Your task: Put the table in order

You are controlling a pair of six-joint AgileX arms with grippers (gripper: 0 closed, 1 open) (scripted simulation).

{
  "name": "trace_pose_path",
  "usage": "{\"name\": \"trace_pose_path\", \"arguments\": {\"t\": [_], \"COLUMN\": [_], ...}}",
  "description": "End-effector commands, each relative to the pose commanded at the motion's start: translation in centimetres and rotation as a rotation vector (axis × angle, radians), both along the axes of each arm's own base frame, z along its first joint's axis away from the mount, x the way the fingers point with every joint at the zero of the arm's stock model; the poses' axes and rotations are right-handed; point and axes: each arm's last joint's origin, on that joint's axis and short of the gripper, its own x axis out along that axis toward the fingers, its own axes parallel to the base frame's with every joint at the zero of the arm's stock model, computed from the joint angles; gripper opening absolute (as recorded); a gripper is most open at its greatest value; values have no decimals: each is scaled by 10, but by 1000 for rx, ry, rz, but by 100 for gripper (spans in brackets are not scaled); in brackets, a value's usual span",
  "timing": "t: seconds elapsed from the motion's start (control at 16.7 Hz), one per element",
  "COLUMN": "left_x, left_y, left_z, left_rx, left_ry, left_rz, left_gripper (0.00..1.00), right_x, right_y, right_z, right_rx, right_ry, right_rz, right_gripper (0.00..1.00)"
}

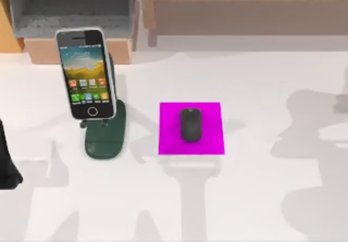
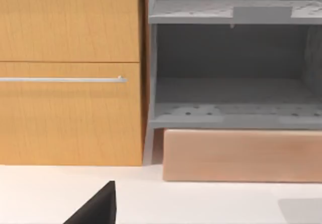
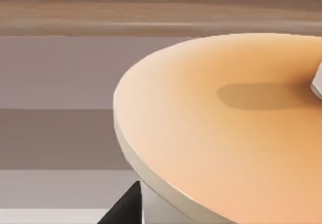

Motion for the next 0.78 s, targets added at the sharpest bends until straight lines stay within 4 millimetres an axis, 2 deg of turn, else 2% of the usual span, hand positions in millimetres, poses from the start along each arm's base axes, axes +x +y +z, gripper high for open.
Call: {"name": "trace_pose_path", "arguments": {"t": [0.3,0.78], "left_x": [0,0], "left_y": [0,0], "left_z": [0,0], "left_rx": [0,0], "left_ry": [0,0], "left_rz": [0,0], "left_gripper": [100,100], "right_x": [20,63], "right_y": [15,63], "right_z": [37,102], "right_rx": [10,87], "right_ry": [-114,-213], "right_rz": [2,14], "right_gripper": [0,0]}}
